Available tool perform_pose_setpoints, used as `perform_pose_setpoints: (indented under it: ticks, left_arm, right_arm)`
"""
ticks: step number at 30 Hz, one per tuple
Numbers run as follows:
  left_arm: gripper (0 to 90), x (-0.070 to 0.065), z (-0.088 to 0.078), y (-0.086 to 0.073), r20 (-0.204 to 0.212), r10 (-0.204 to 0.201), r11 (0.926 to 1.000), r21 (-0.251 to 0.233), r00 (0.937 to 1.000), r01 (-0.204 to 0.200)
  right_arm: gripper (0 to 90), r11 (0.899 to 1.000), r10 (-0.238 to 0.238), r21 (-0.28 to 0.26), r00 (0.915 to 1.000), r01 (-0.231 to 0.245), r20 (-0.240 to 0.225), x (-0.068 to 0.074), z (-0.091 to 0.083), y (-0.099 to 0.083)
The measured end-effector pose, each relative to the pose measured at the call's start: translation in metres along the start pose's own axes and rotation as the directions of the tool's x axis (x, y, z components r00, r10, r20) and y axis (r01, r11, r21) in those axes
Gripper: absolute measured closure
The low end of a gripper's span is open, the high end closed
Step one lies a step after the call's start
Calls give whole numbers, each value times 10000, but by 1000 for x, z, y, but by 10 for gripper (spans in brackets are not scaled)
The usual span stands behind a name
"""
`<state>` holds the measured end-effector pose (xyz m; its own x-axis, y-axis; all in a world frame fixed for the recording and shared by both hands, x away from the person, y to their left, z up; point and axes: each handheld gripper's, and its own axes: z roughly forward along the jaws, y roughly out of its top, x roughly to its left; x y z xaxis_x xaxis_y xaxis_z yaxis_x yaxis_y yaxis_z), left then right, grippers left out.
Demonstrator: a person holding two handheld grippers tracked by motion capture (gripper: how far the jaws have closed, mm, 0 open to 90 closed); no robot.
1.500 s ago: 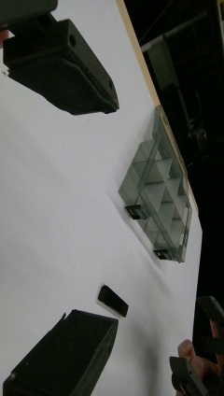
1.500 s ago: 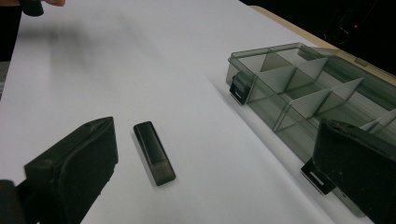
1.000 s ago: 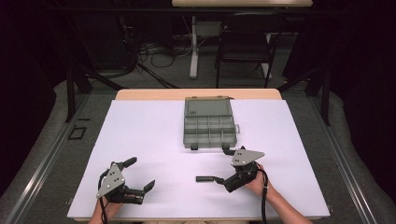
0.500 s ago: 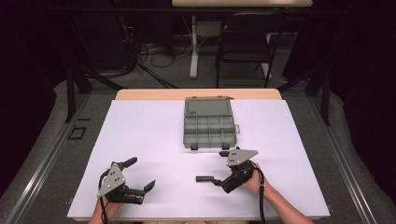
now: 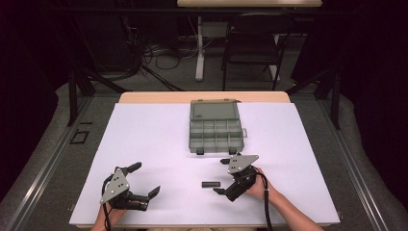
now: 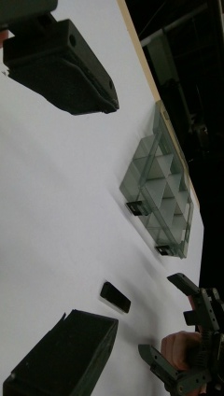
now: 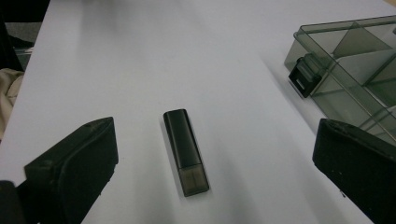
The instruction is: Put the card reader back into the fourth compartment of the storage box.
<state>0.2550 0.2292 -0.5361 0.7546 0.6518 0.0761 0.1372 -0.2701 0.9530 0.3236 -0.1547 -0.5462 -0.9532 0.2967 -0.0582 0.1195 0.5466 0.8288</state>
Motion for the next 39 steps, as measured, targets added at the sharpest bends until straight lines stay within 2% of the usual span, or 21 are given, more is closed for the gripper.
perform_pose_setpoints:
  ticks: [4, 8, 11, 14, 16, 29, 37, 39]
  left_arm:
    - [1, 0, 0, 0, 1, 8, 10000, 8, 10000, -8]
    - [2, 0, 1, 0, 27, 2, 10000, 5, 10000, -2]
    - [2, 0, 1, 0, 52, 2, 10000, 37, 10000, -2]
    - [2, 0, 1, 0, 87, 2, 10000, 42, 10000, -2]
    - [1, 0, 1, 0, 68, -9, 10000, 54, 10000, 9]
    - [2, 0, 2, 0, 100, -40, 10000, 76, 9999, 39]
    - [2, 1, 2, -1, 91, -38, 9999, 118, 10000, 37]
    - [2, 0, 2, -1, 95, -24, 9999, 124, 10000, 23]
  right_arm:
    - [2, 9998, -164, 55, 9994, 165, -294, -2, 2, 0]
    - [15, 9998, -182, 74, 9990, 185, -402, -4, 4, 0]
    - [40, 9996, -263, 91, 9980, 269, -573, -6, 5, -1]
    - [74, 9992, -392, 54, 9946, 399, -958, -9, 7, -1]
    - [89, 9991, -416, 69, 9943, 425, -980, -9, 7, -1]
    - [463, 9954, -713, 534, 9869, 798, -1449, -10, 16, -3]
    - [609, 9908, -851, 892, 9813, 1016, -1727, -9, 21, -4]
    - [621, 9906, -865, 897, 9815, 1029, -1708, -9, 21, -4]
